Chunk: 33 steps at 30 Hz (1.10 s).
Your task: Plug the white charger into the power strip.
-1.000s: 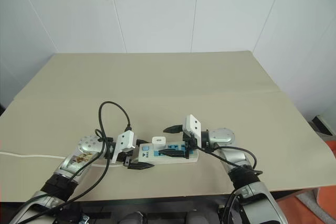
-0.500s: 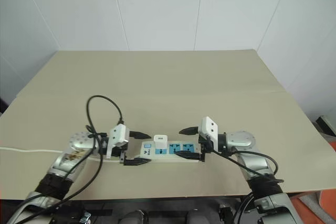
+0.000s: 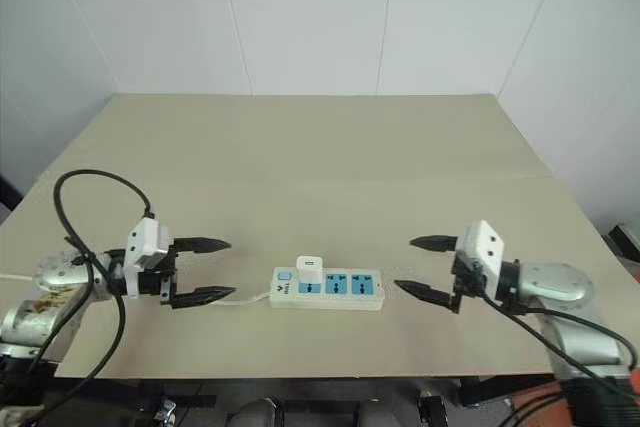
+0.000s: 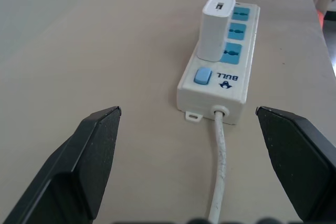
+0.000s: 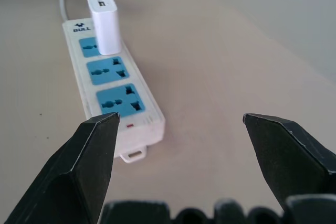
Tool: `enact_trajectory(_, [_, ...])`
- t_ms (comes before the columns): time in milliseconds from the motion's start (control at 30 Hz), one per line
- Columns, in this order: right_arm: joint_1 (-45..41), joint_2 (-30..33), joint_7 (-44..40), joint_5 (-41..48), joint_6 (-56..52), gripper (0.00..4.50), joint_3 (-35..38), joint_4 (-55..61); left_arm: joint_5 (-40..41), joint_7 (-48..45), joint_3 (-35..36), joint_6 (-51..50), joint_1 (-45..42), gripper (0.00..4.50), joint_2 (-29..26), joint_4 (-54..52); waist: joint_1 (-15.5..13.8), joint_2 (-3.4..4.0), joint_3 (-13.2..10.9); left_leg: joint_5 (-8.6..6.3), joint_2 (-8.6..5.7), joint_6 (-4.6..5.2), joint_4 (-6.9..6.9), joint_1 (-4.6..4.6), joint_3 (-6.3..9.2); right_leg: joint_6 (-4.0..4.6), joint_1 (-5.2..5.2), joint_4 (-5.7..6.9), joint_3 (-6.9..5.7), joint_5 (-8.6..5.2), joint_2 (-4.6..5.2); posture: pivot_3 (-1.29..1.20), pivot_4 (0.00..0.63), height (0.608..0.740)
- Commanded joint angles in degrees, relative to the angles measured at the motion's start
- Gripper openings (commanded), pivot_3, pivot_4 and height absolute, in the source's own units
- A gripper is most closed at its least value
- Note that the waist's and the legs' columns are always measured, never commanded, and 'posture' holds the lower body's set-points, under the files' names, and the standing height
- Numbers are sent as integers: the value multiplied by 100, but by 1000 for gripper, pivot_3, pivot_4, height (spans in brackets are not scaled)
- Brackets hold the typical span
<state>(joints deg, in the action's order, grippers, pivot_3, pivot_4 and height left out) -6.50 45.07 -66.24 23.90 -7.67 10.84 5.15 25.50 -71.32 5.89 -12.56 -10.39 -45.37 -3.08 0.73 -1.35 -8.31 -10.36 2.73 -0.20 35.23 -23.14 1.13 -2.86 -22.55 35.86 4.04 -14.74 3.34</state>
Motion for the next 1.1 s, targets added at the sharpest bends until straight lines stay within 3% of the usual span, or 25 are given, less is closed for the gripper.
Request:
enact_trajectory(33, [184,272,23,131,-56,4500,466,134,145,109,243,-52,77,4487,-65,-215,0,0,0,0,0,0,0,0,0,0,0,0,0,0,0,0,150,740])
enact_trajectory(1100, [865,673,61,195,-79,4500,981,613,453,235,271,-439,573,4487,-79,-829,10,-2,-1,0,1,0,-2,2,-6,5,0,0,3,-4,0,0,150,740])
